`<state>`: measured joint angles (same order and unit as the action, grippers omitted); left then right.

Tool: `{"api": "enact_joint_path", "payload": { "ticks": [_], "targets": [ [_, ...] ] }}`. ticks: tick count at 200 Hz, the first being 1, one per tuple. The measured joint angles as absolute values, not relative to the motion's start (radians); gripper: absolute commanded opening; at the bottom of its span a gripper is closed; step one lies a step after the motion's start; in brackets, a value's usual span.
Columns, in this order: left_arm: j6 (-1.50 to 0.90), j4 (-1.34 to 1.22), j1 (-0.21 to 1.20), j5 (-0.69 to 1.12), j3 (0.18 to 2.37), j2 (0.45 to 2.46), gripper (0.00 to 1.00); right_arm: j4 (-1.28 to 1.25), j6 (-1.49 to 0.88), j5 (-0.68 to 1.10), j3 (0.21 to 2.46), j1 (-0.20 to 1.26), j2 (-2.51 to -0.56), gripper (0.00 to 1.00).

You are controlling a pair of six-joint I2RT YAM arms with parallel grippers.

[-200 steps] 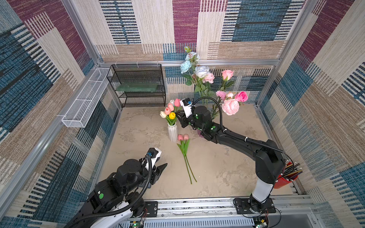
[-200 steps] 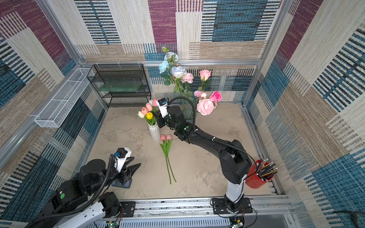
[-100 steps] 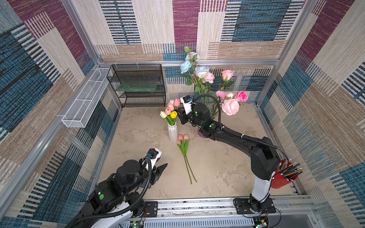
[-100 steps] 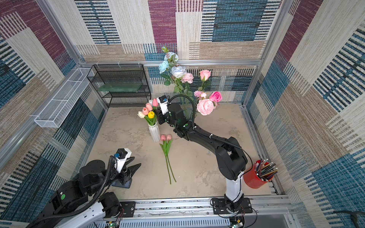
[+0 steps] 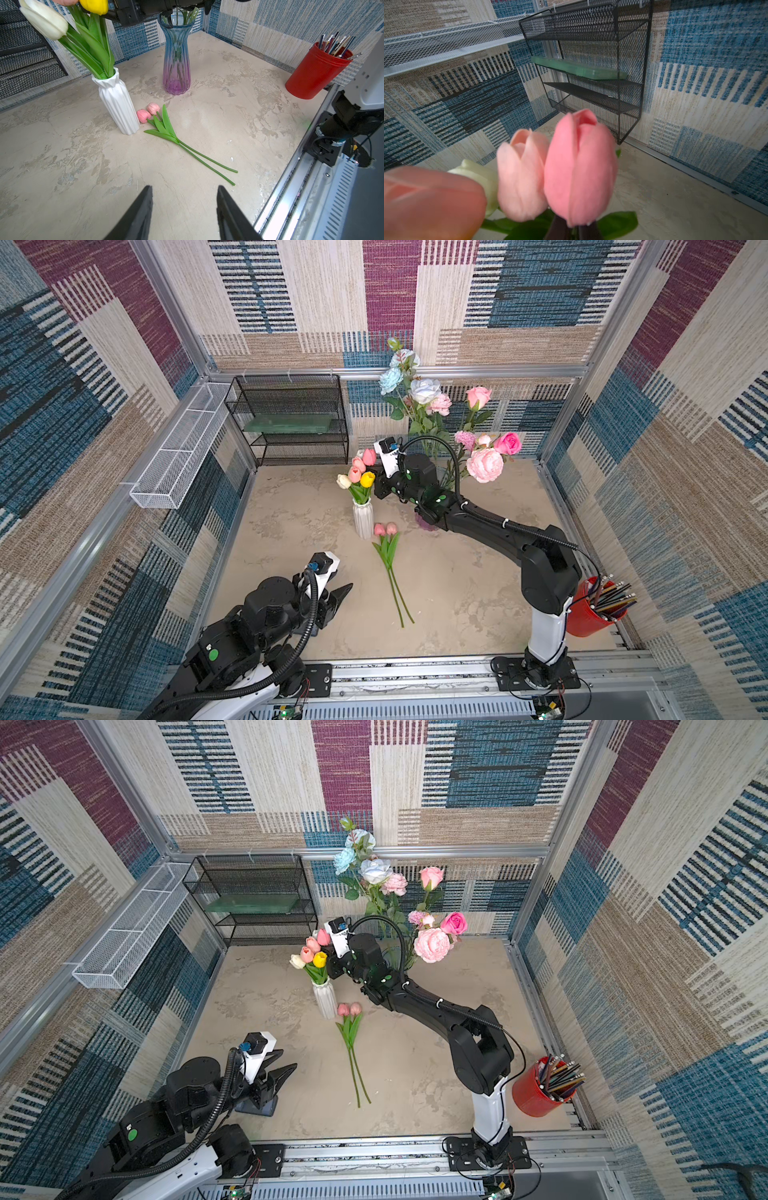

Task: Pick out pink flowers from the vase
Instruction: Pick up the flower from the vase.

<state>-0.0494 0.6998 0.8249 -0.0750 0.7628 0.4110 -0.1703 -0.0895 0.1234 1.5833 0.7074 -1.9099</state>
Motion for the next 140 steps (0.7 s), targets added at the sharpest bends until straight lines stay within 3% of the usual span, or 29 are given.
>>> {"api": "enact_joint_path", "payload": {
  "ticks": [140],
  "targets": [
    [-0.046, 0.7, 0.825, -0.076, 0.763, 0.401, 0.52, -0.05, -0.038, 0.123, 1.748, 0.707, -1.838, 0.08]
  ]
}}
